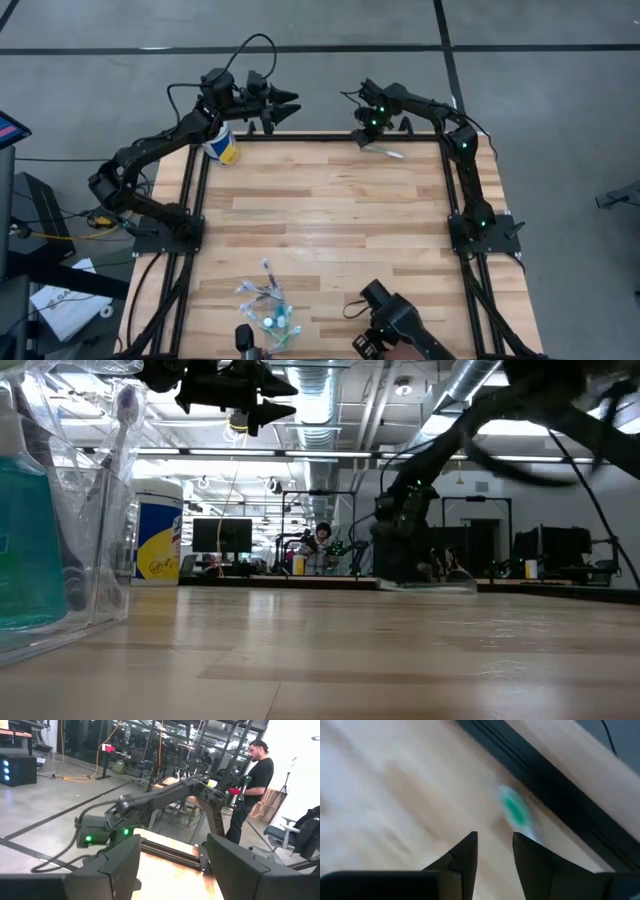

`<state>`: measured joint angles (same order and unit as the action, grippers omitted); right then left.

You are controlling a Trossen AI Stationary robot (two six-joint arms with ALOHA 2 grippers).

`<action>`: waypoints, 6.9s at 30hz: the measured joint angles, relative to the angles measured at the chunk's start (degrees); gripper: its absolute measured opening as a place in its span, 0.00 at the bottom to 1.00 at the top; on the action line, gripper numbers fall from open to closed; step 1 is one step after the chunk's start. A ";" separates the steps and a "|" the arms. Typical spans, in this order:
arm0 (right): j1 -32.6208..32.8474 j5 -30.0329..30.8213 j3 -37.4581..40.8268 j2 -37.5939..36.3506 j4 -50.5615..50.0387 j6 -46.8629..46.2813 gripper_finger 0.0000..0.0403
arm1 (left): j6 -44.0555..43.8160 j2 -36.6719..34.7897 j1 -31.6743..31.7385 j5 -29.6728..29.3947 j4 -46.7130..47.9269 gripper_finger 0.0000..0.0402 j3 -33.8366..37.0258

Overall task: Pick & Place toothbrushing station
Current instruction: Put the green toothbrush into the transparent organizer

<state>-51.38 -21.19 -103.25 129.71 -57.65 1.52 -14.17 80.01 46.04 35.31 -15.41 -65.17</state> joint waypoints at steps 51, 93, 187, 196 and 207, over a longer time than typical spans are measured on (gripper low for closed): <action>5.92 -20.41 -31.91 6.77 -13.21 10.39 0.01 | 3.48 -0.01 1.72 0.06 0.25 0.55 0.02; 82.23 77.49 21.46 -36.69 90.95 -12.51 0.00 | -1.05 -3.65 4.76 16.26 5.77 0.41 0.02; 87.36 82.39 -17.41 11.24 55.46 -62.53 0.00 | -7.20 -20.42 8.94 18.93 3.47 0.40 8.96; 87.28 74.77 -17.41 11.24 47.73 -66.51 0.00 | -7.78 -20.72 8.53 18.93 3.42 0.40 8.94; 87.22 70.53 -17.43 11.22 46.11 -66.20 0.01 | -7.57 -20.72 7.19 18.93 3.42 0.40 8.94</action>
<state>35.83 49.34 -120.68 140.92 -11.54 -64.69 -21.74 59.29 53.23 54.24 -11.99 -56.23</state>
